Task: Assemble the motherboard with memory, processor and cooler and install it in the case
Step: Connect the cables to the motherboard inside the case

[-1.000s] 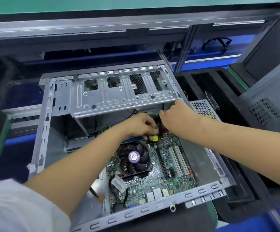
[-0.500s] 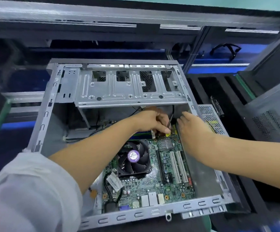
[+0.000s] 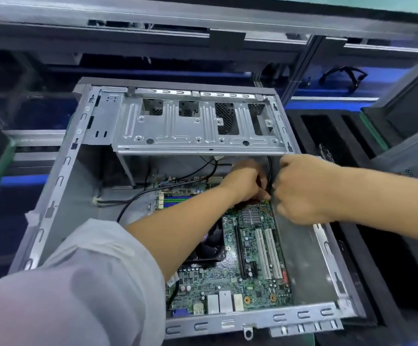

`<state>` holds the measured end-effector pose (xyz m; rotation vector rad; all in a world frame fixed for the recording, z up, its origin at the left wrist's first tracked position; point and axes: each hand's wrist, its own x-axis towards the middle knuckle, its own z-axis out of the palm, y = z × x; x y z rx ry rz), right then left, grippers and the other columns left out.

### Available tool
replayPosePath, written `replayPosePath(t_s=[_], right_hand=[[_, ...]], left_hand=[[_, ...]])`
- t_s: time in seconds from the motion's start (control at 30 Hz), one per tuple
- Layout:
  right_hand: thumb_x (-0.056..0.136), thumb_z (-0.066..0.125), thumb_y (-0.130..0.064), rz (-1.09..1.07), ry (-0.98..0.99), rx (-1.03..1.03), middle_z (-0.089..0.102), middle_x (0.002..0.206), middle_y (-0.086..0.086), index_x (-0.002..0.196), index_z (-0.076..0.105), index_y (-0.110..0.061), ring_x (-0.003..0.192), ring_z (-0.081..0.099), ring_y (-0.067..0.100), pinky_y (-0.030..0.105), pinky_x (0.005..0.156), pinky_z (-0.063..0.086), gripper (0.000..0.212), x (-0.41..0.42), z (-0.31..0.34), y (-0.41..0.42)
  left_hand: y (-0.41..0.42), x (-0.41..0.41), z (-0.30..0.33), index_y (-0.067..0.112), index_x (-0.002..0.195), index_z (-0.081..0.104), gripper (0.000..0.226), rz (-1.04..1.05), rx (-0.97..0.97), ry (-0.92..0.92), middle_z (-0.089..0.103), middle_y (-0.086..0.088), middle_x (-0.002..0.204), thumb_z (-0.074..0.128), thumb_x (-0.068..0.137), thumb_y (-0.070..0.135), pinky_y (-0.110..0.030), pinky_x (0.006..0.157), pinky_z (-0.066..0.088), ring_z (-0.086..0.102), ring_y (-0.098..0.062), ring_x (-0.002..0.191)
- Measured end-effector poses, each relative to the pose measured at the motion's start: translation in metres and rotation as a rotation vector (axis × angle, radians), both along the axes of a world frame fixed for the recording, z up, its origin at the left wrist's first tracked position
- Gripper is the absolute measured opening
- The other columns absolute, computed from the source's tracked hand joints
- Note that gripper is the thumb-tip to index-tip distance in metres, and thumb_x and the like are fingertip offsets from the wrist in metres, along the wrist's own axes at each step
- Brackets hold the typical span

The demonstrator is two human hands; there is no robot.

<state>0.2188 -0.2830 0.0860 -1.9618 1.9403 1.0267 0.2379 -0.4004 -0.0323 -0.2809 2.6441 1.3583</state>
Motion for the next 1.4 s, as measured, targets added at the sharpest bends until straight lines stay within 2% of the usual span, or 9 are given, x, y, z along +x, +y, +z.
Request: replayPosePath(t_s=[0.13, 0.23, 0.33, 0.57, 0.8, 1.1, 1.2, 1.27, 1.4], right_hand=[[0.095, 0.021, -0.033, 0.157, 0.139, 0.096, 0.067, 0.093, 0.005, 0.067, 0.046, -0.017, 0.075, 0.049, 0.024, 0.032, 0.088, 0.032, 0.041, -0.009, 0.009, -0.005], [0.092, 0.015, -0.035, 0.23, 0.119, 0.103, 0.068, 0.095, 0.002, 0.081, 0.063, -0.015, 0.084, 0.056, 0.02, 0.032, 0.095, 0.035, 0.053, -0.015, 0.004, -0.004], [0.091, 0.017, -0.035, 0.204, 0.082, 0.075, 0.068, 0.089, 0.003, 0.081, 0.066, -0.015, 0.081, 0.058, 0.022, 0.035, 0.094, 0.039, 0.053, -0.018, 0.003, -0.002], [0.092, 0.02, -0.038, 0.253, 0.009, -0.015, 0.067, 0.076, 0.006, 0.08, 0.066, -0.014, 0.073, 0.055, 0.026, 0.038, 0.086, 0.044, 0.053, -0.029, -0.008, 0.001], [0.082, 0.009, -0.039, 0.21, -0.07, -0.154, 0.038, 0.051, 0.001, 0.057, 0.044, -0.015, 0.065, 0.051, 0.028, 0.04, 0.077, 0.046, 0.049, -0.032, -0.009, 0.006], [0.08, 0.01, -0.041, 0.203, -0.032, -0.151, 0.048, 0.058, 0.006, 0.062, 0.05, -0.016, 0.065, 0.05, 0.029, 0.037, 0.069, 0.045, 0.05, -0.037, -0.012, 0.001], [0.078, 0.005, -0.043, 0.225, 0.015, -0.13, 0.046, 0.055, 0.003, 0.06, 0.045, -0.019, 0.059, 0.043, 0.025, 0.033, 0.06, 0.037, 0.051, -0.037, -0.009, -0.002], [0.08, 0.01, -0.042, 0.217, 0.037, -0.115, 0.038, 0.052, -0.001, 0.06, 0.044, -0.019, 0.057, 0.04, 0.024, 0.032, 0.059, 0.032, 0.046, -0.036, -0.008, -0.003], [0.079, 0.008, -0.042, 0.209, 0.065, -0.131, 0.048, 0.059, 0.005, 0.061, 0.045, -0.021, 0.059, 0.04, 0.024, 0.032, 0.059, 0.031, 0.046, -0.034, -0.008, -0.003]], left_hand=[[-0.002, 0.0, -0.005, 0.016, 0.063, 0.059, 0.027, 0.001, 0.08, 0.009, 0.068, -0.009, 0.071, 0.086, 0.066, 0.012, -0.035, 0.063, 0.057, 0.064, -0.024, 0.065], [-0.003, 0.001, -0.006, 0.014, 0.063, 0.06, 0.026, -0.025, 0.094, 0.043, 0.069, -0.017, 0.078, 0.086, 0.066, 0.009, -0.046, 0.075, 0.057, 0.065, -0.029, 0.072], [-0.001, 0.001, -0.005, 0.011, 0.066, 0.061, 0.024, -0.033, 0.093, 0.067, 0.064, -0.013, 0.077, 0.084, 0.067, 0.005, -0.041, 0.075, 0.053, 0.058, -0.023, 0.072], [0.001, 0.001, -0.003, 0.022, 0.061, 0.054, 0.033, -0.068, 0.08, 0.061, 0.055, 0.01, 0.06, 0.075, 0.071, -0.002, -0.008, 0.044, 0.033, 0.046, 0.0, 0.052], [0.003, 0.004, 0.001, 0.031, 0.048, 0.038, 0.054, -0.103, 0.013, 0.12, 0.047, 0.028, 0.037, 0.066, 0.075, -0.006, -0.007, 0.037, 0.027, 0.043, 0.012, 0.039], [0.005, -0.002, -0.005, 0.021, 0.051, 0.043, 0.04, -0.049, -0.091, 0.11, 0.046, 0.006, 0.051, 0.062, 0.079, 0.001, -0.022, 0.043, 0.028, 0.04, -0.01, 0.051], [0.007, -0.001, -0.002, 0.003, 0.071, 0.063, 0.016, -0.096, -0.057, 0.096, 0.064, -0.009, 0.069, 0.072, 0.08, 0.012, -0.022, 0.055, 0.043, 0.054, -0.02, 0.069], [0.007, -0.001, -0.002, 0.001, 0.084, 0.065, 0.023, -0.115, -0.032, 0.099, 0.067, -0.008, 0.082, 0.079, 0.076, 0.017, -0.019, 0.056, 0.043, 0.056, -0.016, 0.074], [0.005, -0.002, -0.001, 0.015, 0.07, 0.057, 0.024, -0.102, 0.003, 0.064, 0.059, 0.006, 0.068, 0.08, 0.076, 0.019, -0.005, 0.043, 0.035, 0.049, -0.001, 0.058]])
